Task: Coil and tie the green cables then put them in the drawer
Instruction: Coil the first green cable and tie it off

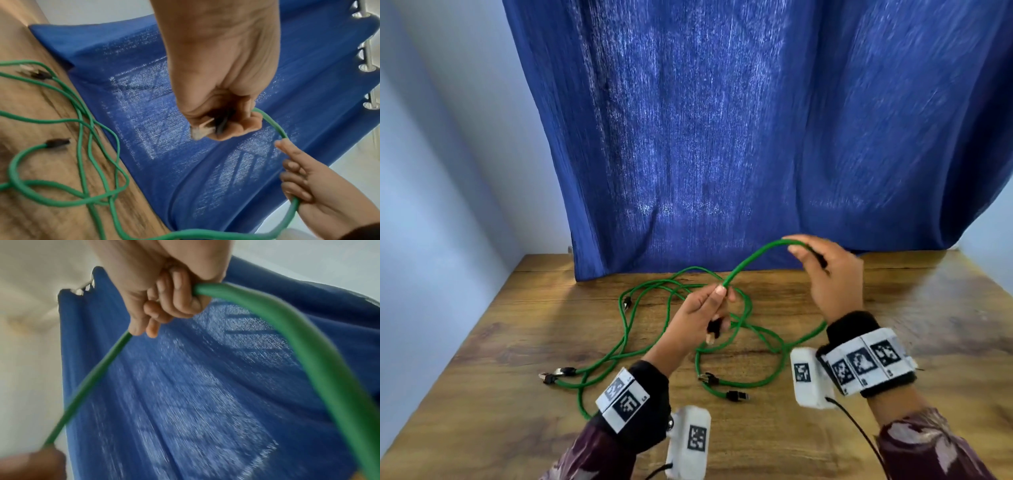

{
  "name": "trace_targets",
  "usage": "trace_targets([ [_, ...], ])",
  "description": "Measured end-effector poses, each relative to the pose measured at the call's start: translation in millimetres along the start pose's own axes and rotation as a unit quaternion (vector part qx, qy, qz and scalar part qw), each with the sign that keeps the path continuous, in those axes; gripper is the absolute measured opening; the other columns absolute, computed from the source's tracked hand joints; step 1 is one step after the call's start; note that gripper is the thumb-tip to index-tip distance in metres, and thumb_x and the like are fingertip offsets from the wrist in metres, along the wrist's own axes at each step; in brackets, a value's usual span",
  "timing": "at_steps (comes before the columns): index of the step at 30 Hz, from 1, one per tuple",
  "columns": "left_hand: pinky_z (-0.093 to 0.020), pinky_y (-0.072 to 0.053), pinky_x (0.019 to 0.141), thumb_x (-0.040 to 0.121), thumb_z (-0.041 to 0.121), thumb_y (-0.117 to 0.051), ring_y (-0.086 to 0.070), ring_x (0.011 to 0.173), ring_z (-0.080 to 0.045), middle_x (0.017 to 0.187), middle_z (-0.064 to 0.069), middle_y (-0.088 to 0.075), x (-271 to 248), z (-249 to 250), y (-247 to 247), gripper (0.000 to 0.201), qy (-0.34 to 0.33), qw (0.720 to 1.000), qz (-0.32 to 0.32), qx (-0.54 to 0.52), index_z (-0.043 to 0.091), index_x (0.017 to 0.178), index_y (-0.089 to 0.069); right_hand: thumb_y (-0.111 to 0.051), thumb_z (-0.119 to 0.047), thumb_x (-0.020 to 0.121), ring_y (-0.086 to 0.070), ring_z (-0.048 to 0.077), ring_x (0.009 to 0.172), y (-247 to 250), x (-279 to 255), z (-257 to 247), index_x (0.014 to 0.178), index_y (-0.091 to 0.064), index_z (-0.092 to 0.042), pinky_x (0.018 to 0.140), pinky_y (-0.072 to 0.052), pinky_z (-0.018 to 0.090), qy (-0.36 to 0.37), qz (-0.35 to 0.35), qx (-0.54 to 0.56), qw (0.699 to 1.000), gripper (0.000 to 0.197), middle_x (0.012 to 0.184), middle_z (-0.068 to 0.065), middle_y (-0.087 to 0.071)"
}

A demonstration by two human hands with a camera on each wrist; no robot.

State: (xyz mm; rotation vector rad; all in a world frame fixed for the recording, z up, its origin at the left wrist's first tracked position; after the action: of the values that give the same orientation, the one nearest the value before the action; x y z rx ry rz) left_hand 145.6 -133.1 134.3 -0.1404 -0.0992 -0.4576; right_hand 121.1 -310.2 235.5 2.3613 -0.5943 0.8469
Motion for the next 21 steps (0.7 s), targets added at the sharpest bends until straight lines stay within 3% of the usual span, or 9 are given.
trace_targets([
  [2,-0.015,-0.034,0.044,0.101,0.016,-0.026,-0.041,0.043,-0.005,0.048,0.012,-0.033,1.8,4.0,-7.1,0.030,0.005,0.999,0.010,-0.039,0.011,0.083,-0.050,-0.071,-0.025,0.079,-0.055,0.001,0.058,20.1,11.0,1.5,0.090,-0.067,-0.017,0.064,-0.038,0.008,-0.038,0.041,0.014,0.998,0.015,0.059,-0.009,-0.062],
  [4,-0.014,-0.026,0.039,0.101,0.020,-0.027,-0.034,0.040,-0.003,0.050,0.012,-0.032,1.8,6.2,-10.2,0.030,0.012,0.995,0.019,-0.101,0.011,0.086,-0.051,-0.076,-0.021,0.074,-0.054,-0.001,0.046,33.8,13.2,12.9,0.082,-0.053,-0.022,0.059,-0.037,0.010,-0.090,0.056,0.053,0.993,0.024,0.045,-0.008,-0.056],
  [9,-0.010,-0.017,0.032,0.091,0.031,-0.036,-0.024,0.035,0.002,0.049,0.010,-0.032,-1.4,16.5,-14.7,0.026,-0.002,0.953,0.028,-0.302,0.012,0.092,-0.054,-0.076,-0.012,0.075,-0.056,0.002,0.052,15.4,-27.8,31.6,0.067,-0.047,-0.023,0.060,-0.044,0.017,-0.112,-0.027,0.081,0.990,0.032,0.057,-0.011,-0.064],
  [12,-0.010,-0.021,0.031,0.088,0.034,-0.036,-0.026,0.033,0.001,0.047,0.009,-0.035,-2.4,21.6,-26.1,0.031,-0.004,0.947,0.030,-0.321,0.012,0.095,-0.056,-0.077,-0.023,0.073,-0.058,0.012,0.055,5.3,-65.2,47.6,0.059,-0.046,-0.023,0.059,-0.044,0.022,-0.162,-0.035,0.009,0.986,0.034,0.058,-0.008,-0.063],
  [14,-0.010,-0.021,0.032,0.088,0.036,-0.035,-0.027,0.033,0.001,0.048,0.009,-0.039,-4.4,22.1,-35.1,0.034,0.000,0.952,0.032,-0.306,0.012,0.101,-0.057,-0.077,-0.028,0.072,-0.057,0.006,0.056,-1.1,-80.2,46.4,0.058,-0.049,-0.022,0.056,-0.041,0.018,-0.161,-0.055,-0.039,0.985,0.032,0.061,-0.008,-0.064],
  [16,-0.010,-0.025,0.033,0.092,0.034,-0.032,-0.031,0.035,0.001,0.051,0.008,-0.048,-6.3,19.4,-39.3,0.035,0.001,0.955,0.045,-0.293,0.012,0.104,-0.056,-0.076,-0.025,0.074,-0.054,-0.001,0.055,-15.4,-90.3,39.4,0.061,-0.051,-0.023,0.055,-0.036,0.010,-0.132,-0.106,-0.047,0.984,0.028,0.064,-0.008,-0.063],
  [18,-0.012,-0.038,0.039,0.098,0.029,-0.027,-0.047,0.043,-0.002,0.068,0.006,-0.067,-8.6,15.6,-42.2,0.036,0.002,0.954,0.056,-0.296,0.011,0.108,-0.056,-0.075,-0.016,0.075,-0.054,-0.003,0.060,-31.1,-100.0,31.1,0.067,-0.054,-0.024,0.058,-0.038,0.011,-0.098,-0.166,-0.038,0.980,0.024,0.070,-0.006,-0.063],
  [20,-0.019,-0.053,0.057,0.098,0.028,-0.025,-0.066,0.065,-0.008,0.095,0.003,-0.073,-10.0,14.6,-42.1,0.037,-0.004,0.945,0.060,-0.321,0.011,0.111,-0.055,-0.071,-0.007,0.076,-0.053,-0.004,0.070,-43.3,-107.9,20.6,0.090,-0.063,-0.018,0.070,-0.043,0.017,-0.055,-0.222,-0.040,0.973,0.019,0.087,-0.002,-0.065],
  [21,-0.022,-0.056,0.066,0.096,0.028,-0.027,-0.070,0.079,-0.011,0.104,0.003,-0.072,-10.6,15.8,-40.2,0.037,-0.016,0.940,0.064,-0.336,0.011,0.113,-0.055,-0.067,-0.005,0.076,-0.055,0.001,0.079,-49.5,-114.7,16.4,0.108,-0.062,-0.017,0.076,-0.041,0.013,-0.035,-0.257,-0.040,0.965,0.035,0.098,0.000,-0.064],
])
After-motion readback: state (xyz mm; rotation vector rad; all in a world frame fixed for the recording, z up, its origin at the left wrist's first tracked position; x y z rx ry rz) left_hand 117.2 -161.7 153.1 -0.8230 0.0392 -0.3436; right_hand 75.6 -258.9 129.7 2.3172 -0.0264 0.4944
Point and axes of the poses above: each hand's wrist, its own x-axis towards the middle knuckle, its own y-axis out of the back of the hand, z = x × y, the point moved 10 cm from there along x, towards the middle knuckle
